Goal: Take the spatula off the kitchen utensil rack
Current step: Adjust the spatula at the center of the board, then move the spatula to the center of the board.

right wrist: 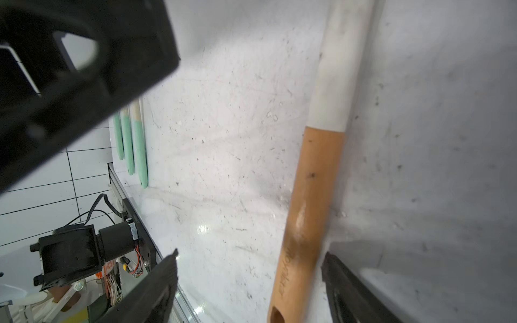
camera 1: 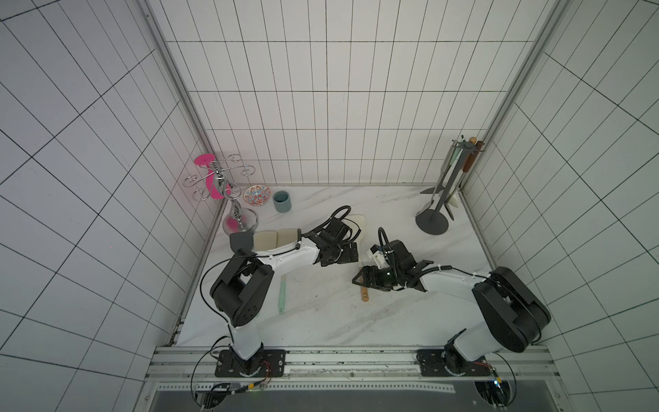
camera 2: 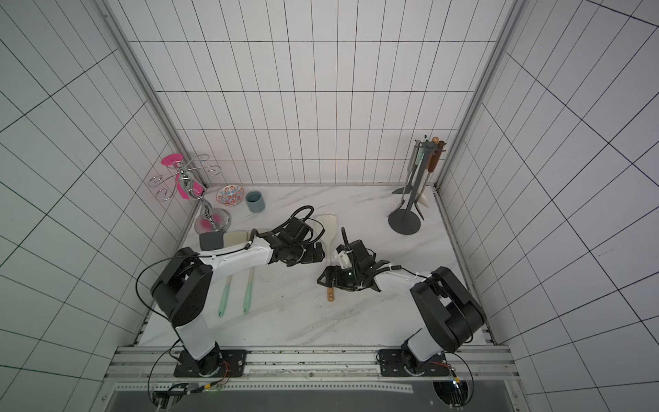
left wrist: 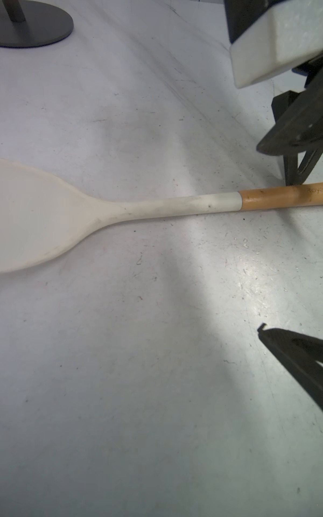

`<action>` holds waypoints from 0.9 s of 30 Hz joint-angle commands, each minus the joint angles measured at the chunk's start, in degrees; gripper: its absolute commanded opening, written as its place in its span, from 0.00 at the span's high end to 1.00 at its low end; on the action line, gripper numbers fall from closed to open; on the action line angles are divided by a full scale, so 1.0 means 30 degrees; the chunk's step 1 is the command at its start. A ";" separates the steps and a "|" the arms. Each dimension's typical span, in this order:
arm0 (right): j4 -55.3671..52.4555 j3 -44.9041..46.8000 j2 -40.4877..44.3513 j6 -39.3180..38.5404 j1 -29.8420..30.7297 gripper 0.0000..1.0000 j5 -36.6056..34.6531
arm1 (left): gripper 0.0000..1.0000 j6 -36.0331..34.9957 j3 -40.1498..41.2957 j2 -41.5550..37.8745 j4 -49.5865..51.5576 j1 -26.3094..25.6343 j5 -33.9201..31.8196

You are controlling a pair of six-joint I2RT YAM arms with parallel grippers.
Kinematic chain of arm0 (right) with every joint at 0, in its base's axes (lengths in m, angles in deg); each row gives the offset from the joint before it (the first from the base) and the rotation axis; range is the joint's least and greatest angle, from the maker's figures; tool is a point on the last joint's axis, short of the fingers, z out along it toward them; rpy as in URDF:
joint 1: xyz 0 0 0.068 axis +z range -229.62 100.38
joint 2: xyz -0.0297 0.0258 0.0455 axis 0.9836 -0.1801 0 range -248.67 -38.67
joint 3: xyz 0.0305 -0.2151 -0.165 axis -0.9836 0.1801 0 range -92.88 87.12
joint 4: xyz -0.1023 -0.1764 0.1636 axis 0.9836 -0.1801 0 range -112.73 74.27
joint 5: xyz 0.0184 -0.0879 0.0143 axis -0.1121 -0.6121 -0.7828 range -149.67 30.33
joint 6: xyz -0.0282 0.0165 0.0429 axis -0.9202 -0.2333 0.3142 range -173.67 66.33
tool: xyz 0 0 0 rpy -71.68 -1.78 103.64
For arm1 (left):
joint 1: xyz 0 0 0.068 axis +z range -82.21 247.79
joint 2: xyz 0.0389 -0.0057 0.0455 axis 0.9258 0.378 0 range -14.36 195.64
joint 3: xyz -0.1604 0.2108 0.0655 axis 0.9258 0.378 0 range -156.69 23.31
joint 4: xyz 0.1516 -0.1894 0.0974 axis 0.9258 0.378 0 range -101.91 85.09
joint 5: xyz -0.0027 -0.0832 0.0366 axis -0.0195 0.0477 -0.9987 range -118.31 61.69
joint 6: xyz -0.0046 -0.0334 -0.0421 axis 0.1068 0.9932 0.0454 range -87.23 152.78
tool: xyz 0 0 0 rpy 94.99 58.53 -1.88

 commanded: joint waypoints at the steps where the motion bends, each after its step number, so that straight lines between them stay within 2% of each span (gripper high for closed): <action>1: -0.0137 0.1045 0.2059 -0.0066 0.0009 0.16 -0.1591 | 0.04 -0.1818 -0.2314 0.1315 0.1841 -0.0095 -0.1399; 4: -0.1614 0.0733 0.3743 -0.1096 -0.0060 0.10 -0.3771 | 0.04 -0.2813 -0.3633 0.2101 0.3162 -0.0277 -0.2935; 8: -0.2354 0.0874 0.5595 -0.1430 -0.0562 0.02 -0.6728 | 0.05 -0.3029 -0.3630 0.2206 0.2395 -0.0511 -0.3518; 16: -0.2330 0.2014 0.9578 -0.2274 -0.1241 0.01 -1.1421 | 0.09 -0.3169 -0.5773 0.4250 0.2264 -0.1169 -0.3386; 20: -0.1486 0.3326 1.1678 -0.2432 -0.1269 0.01 -1.2830 | 0.12 -0.3417 -0.7089 0.5882 0.3025 -0.1472 -0.3992; 23: -0.0437 0.4410 1.2966 -0.2378 -0.1303 0.01 -1.2991 | 0.16 -0.3540 -0.8117 0.7040 0.3703 -0.1725 -0.4629; 27: 0.0987 0.5486 1.3737 -0.2419 -0.1315 0.01 -1.3018 | 0.26 -0.3743 -0.9354 0.8297 0.4722 -0.2009 -0.5734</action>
